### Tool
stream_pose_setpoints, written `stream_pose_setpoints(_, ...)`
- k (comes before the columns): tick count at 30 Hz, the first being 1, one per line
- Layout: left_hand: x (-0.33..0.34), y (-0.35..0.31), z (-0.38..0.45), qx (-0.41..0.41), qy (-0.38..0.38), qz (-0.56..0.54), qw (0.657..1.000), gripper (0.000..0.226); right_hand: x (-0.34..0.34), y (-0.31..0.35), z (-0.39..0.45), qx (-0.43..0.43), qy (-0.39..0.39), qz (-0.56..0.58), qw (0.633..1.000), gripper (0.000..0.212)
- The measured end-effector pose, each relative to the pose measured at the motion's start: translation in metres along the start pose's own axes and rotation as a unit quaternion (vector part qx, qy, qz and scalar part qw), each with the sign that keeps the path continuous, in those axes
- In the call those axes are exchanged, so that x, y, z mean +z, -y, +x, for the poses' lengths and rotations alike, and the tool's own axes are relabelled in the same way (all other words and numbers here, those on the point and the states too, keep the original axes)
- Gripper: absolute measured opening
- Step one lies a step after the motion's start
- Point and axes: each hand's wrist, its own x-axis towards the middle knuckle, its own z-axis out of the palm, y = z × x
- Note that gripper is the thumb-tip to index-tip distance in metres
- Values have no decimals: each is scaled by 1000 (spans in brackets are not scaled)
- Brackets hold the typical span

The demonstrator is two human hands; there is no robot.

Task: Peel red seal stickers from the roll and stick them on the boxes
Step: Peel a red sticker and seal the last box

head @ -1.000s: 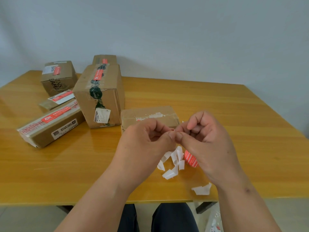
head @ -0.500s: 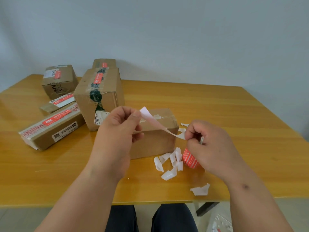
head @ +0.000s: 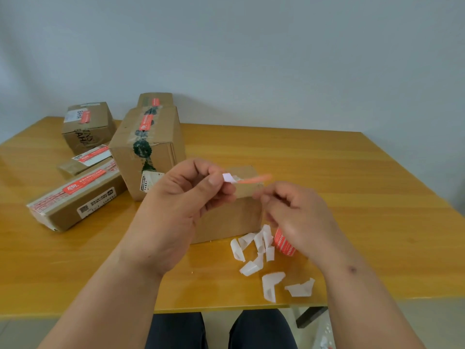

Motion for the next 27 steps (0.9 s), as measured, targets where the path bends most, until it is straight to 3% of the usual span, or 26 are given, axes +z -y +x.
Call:
stream_pose_setpoints(2, -3, 1, 2, 6, 14, 22, 1000, 8, 0, 5, 3, 56, 30, 176, 982, 23)
stream_pose_setpoints(4, -6, 2, 4, 10, 20, 45, 999, 12, 1, 11, 7, 85, 89, 312, 942, 37)
stream_pose_setpoints(9, -13, -3, 11, 17, 50, 131, 990, 17, -3, 16, 20, 103, 148, 478, 860, 47)
stream_pose_setpoints(11, -16, -6, 13, 14, 69, 161, 984, 19, -4, 15, 25, 105, 157, 500, 845, 52)
stream_pose_setpoints(15, -20, -11, 19, 2, 87, 195, 977, 9, 1, 15, 30, 76, 144, 449, 879, 43)
stream_pose_setpoints(18, -26, -13, 22, -25, 80, 173, 981, 12, 4, 14, 32, 44, 107, 398, 910, 22)
stream_pose_setpoints(22, -35, -15, 26, -79, 58, 144, 985, 21, 8, 17, 33, 16, 73, 345, 936, 11)
stream_pose_setpoints(25, -33, -18, 29, -103, 29, 122, 987, 25, 11, 22, 35, 12, 36, 286, 958, 14)
stream_pose_setpoints(27, -30, -20, 32, -88, -2, 193, 977, 19, 11, 25, 37, 1, 33, 252, 967, 27)
